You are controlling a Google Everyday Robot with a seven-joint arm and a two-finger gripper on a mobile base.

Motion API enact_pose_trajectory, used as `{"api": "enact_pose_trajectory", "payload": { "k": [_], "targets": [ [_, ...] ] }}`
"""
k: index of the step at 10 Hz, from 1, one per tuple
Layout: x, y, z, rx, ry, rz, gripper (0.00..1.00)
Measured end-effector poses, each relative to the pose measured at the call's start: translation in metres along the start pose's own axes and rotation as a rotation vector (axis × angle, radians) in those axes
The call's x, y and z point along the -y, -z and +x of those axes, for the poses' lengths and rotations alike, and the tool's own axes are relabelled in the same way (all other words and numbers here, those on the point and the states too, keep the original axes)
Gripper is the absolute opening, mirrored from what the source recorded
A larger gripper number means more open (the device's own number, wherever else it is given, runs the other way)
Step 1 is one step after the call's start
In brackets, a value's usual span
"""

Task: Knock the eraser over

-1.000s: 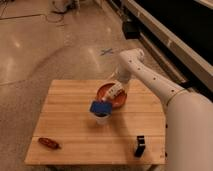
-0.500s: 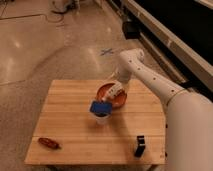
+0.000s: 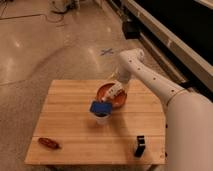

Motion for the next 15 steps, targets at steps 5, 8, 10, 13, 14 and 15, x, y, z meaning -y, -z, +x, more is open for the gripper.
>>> {"api": "enact_pose_trajectory", "payload": {
  "k": [5, 8, 10, 13, 14, 15],
  "targets": [
    [-0.005, 0.004, 0.006, -0.011, -0.012, -0.003, 0.80],
    [-0.047, 0.028, 0.033, -0.069, -0.088, -0.015, 0.80],
    [-0.069, 0.041, 0.035, -0.087, -0.123, -0.018, 0.80],
    [-0.119, 0.062, 0.018, -0.096, -0.169, -0.037, 0.80],
    [-0.136, 0.066, 0.006, -0.090, -0.179, -0.046, 0.80],
    [-0.152, 0.070, -0.004, -0.084, -0.191, -0.055, 0.80]
  ]
}}
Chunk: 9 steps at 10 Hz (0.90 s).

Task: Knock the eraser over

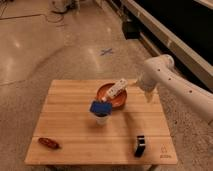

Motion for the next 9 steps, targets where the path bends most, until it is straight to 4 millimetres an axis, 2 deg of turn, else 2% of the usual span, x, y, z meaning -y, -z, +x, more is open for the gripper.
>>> {"api": "enact_pose_trajectory", "payload": {
  "k": [3, 9],
  "targets": [
    [-0.052, 0.010, -0.013, 0.015, -0.040, -0.030, 0.80],
    [-0.128, 0.025, -0.043, 0.071, 0.000, -0.107, 0.80]
  ]
}}
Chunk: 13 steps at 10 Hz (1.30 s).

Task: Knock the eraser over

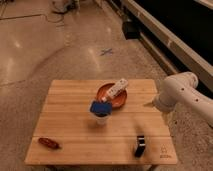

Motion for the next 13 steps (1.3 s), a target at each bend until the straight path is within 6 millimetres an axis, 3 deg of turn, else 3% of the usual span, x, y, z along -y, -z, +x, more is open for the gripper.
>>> {"api": "enact_pose_trajectory", "payload": {
  "k": [7, 11, 13],
  "targets": [
    [-0.061, 0.016, -0.013, 0.021, 0.177, -0.104, 0.80],
    [-0.078, 0.017, -0.022, 0.061, 0.289, -0.132, 0.80],
    [-0.076, 0.017, -0.022, 0.061, 0.292, -0.132, 0.80]
  ]
}}
